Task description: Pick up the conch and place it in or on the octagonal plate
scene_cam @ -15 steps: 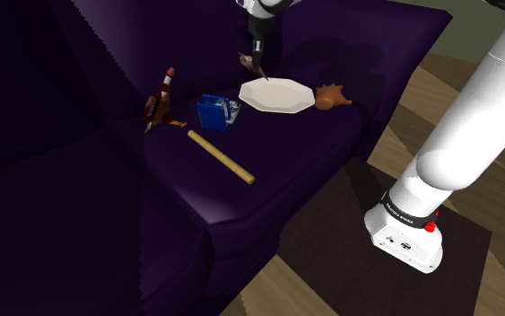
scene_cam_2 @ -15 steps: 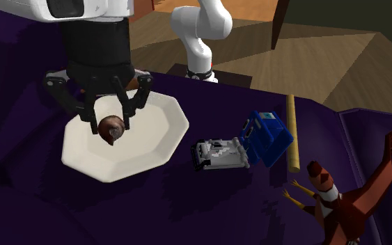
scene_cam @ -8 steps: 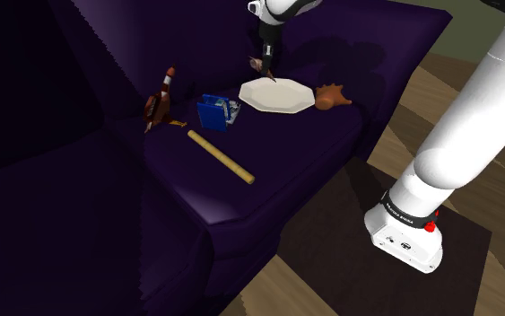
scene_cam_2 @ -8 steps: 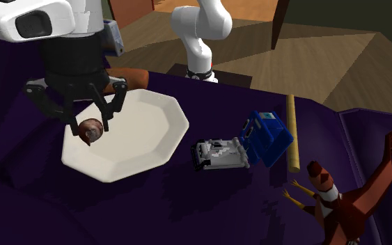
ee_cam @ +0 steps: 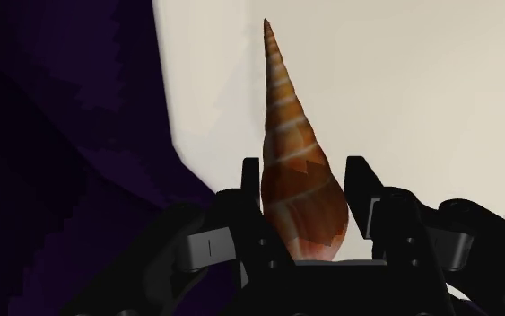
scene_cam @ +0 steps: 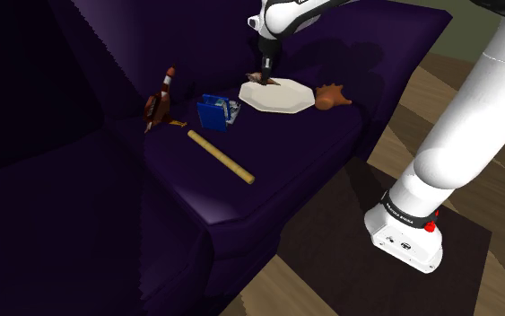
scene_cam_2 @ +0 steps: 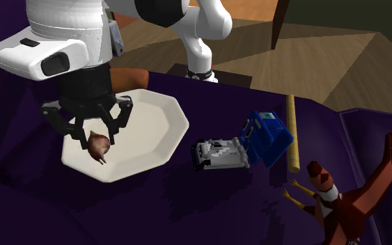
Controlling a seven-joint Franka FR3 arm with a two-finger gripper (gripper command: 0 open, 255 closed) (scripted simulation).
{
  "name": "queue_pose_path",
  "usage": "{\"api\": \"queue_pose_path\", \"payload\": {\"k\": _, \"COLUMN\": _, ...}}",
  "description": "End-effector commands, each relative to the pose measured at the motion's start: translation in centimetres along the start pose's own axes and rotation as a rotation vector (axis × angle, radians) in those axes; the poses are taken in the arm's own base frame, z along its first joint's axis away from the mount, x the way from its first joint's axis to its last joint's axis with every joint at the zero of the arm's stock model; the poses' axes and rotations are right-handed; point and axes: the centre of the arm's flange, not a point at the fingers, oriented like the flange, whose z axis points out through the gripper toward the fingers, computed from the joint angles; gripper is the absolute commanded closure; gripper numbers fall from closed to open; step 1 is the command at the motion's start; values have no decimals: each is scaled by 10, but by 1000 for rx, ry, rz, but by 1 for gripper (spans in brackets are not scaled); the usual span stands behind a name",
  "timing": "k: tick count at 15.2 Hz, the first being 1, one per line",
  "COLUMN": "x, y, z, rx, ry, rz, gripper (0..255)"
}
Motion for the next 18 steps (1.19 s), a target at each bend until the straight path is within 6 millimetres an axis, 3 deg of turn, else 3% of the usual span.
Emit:
{"api": "queue_pose_path", "payload": {"k": 1, "x": 0, "y": -2, "z": 5, "rx": 0, "ry": 1, "rz": 0, "gripper": 255}}
{"api": "queue_pose_path", "payload": {"k": 8, "x": 0, "y": -2, "z": 5, "rx": 0, "ry": 1, "rz": 0, "gripper": 255}}
{"api": "queue_pose_path", "payload": {"k": 9, "x": 0, "y": -2, "z": 5, "rx": 0, "ry": 1, "rz": 0, "gripper": 0}}
{"api": "queue_pose_path", "payload": {"k": 14, "x": 0, "y": -2, "z": 5, "rx": 0, "ry": 1, "rz": 0, "gripper": 0}}
{"api": "queue_pose_path", "payload": {"k": 18, "x": 0, "y": -2, "z": -45, "rx": 0, "ry": 1, "rz": 0, "gripper": 0}}
